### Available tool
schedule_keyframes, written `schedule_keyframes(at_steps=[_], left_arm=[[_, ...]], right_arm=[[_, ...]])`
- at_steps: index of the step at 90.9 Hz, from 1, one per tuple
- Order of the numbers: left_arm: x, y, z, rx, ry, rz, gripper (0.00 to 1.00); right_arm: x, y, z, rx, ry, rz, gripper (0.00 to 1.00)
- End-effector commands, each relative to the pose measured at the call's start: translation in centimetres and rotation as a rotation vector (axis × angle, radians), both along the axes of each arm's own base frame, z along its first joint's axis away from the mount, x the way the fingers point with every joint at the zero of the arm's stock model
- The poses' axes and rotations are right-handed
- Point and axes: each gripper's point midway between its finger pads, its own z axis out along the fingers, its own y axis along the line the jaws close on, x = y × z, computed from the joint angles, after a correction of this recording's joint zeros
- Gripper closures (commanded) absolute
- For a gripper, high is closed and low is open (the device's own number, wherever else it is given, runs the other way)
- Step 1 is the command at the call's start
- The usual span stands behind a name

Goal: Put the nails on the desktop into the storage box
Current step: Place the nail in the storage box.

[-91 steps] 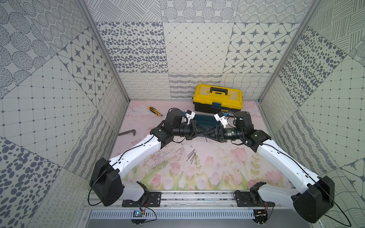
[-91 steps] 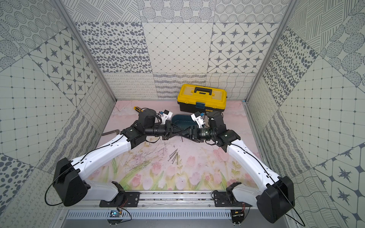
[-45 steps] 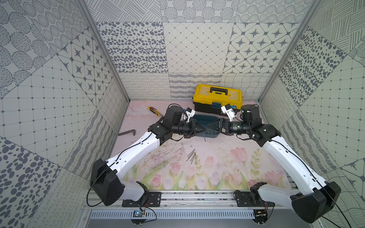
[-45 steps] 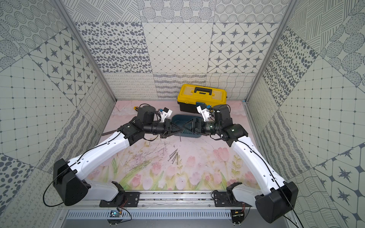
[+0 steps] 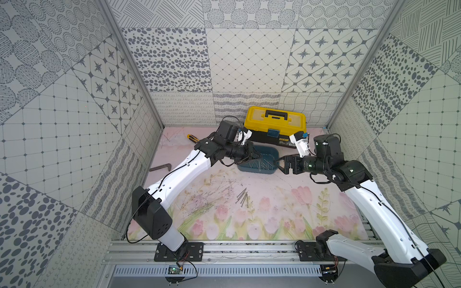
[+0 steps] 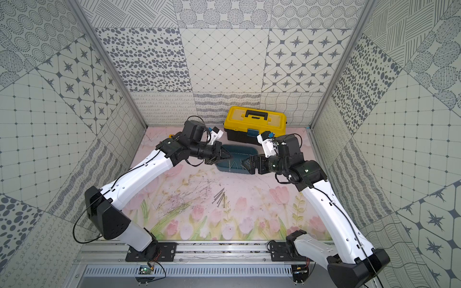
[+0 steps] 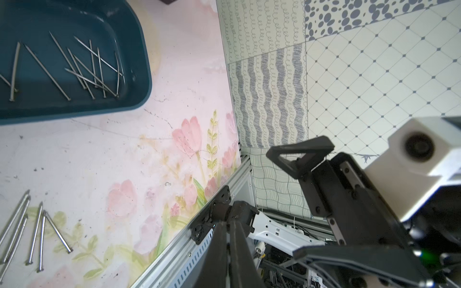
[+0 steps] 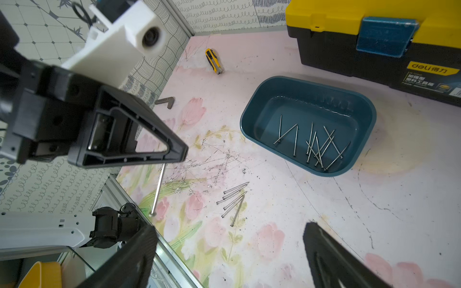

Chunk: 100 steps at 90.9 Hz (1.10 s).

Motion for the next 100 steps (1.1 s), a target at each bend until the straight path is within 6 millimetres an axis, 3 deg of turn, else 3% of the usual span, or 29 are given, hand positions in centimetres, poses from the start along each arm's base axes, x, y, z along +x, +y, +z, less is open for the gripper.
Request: schedule_keyframes(at_steps=[1, 11, 26, 42, 75, 100], left_arm=[[1.0, 1.8, -2.5, 0.231, -0.027, -0.042, 1.00], [2.9, 2.3, -3.3, 0.346, -0.050, -0.037, 1.00], [5.7, 3.5, -6.3, 0.529, -0.029, 0.005, 1.00], [8.1, 3.8, -9.5, 0.619, -0.024, 0.036, 1.00], [11.9, 2.8, -15.0, 0.635, 0.001, 0.058, 1.00], [13.5, 1.9, -18.3, 0.627, 0.017, 0.051, 1.00]], right_arm=[[-0.2, -0.4, -0.3, -0.015, -0.030, -0.003, 0.03], [-0.5, -0.6, -0.2, -0.017, -0.044, -0.008, 0.03], [-0.9, -0.6, 0.0, -0.004, -0.047, 0.002, 0.03], [-0.6, -0.9, -1.1, -0.013, -0.014, -0.034, 0.03], [-0.1, -2.1, -1.5, -0.032, -0.029, -0.119, 0.03], [-0.3, -2.2, -2.0, -0.021, -0.005, -0.138, 0.03]])
